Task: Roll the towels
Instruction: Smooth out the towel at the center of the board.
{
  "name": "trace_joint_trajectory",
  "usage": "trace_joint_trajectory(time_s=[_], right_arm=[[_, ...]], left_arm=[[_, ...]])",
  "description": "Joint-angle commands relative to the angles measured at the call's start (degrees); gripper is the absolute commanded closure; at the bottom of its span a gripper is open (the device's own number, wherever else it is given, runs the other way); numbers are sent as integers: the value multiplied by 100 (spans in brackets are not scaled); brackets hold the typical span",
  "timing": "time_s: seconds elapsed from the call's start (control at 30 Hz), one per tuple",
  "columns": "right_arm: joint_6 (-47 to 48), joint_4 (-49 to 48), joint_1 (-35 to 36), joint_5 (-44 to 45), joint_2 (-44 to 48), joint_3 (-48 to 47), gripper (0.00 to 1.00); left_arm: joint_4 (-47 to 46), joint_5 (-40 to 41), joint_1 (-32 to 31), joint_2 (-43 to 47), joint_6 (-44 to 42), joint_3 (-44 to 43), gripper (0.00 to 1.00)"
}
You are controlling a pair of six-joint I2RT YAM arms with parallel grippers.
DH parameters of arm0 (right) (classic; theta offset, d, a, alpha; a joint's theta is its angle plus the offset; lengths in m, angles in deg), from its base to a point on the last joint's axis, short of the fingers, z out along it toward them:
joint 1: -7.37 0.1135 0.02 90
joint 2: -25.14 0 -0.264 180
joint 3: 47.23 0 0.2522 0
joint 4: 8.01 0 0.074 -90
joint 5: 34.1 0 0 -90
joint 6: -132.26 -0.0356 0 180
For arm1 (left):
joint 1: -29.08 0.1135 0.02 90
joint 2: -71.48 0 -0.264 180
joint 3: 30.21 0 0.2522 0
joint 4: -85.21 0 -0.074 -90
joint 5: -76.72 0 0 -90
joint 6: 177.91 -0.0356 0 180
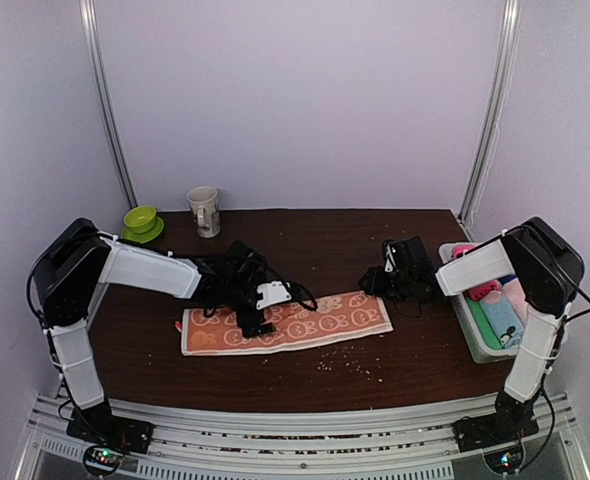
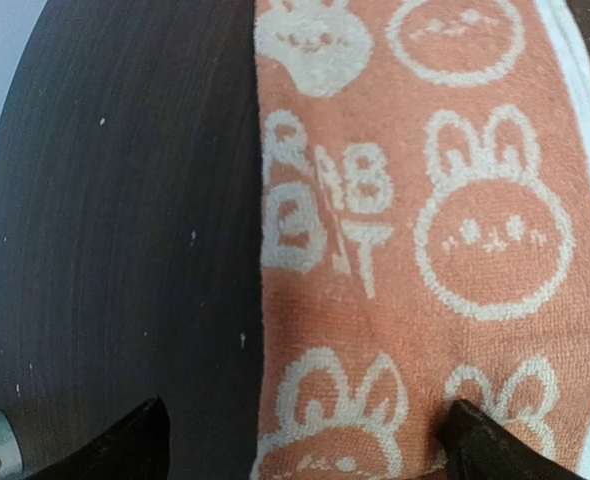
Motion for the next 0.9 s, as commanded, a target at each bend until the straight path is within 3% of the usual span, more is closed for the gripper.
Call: trace_joint_trajectory(time_s=[0.0,0.37,0.53,0.67,0.87], right_arm=[[183,142,-48,46,533,129,49],[15,7,488,-191,1058,165,47],[-944,-1595,885,143,1066,915,48],[-1577,-2856,1167,556,751,1351,48],[-2069,-3974,1334,949,6,1364,48]], left_arm=[[539,666,407,133,360,142,2],[393,-512,612,957,451,-94,2],[82,604,792,1380,674,231,2],[-210,1134,1607,1576,866,694,3],[-1476,1927,2196,1640,333,1805,5]])
